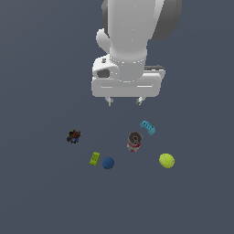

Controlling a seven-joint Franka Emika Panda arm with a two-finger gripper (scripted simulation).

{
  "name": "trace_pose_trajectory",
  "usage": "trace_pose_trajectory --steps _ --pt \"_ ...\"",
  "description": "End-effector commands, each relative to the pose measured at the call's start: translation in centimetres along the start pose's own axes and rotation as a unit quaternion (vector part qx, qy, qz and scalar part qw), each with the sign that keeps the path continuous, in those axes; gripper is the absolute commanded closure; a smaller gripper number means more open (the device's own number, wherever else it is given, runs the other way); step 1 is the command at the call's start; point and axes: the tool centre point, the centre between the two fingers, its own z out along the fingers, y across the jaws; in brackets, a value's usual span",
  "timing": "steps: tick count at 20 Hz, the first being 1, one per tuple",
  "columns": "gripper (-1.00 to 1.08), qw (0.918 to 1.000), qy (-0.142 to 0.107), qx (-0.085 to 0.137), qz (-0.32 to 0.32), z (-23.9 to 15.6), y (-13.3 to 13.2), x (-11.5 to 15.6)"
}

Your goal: Pick up a designated object from a clutter of objects.

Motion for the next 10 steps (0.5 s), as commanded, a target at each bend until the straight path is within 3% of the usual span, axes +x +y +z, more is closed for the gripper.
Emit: trace_pose_trajectory --steps 1,10 --pt "-0.92 1.0000 0.000 0.000 0.000 0.0 0.0 0.0" --pt "-0.92 0.9998 0.019 0.008 -0.001 -2.1 -2.3 0.3"
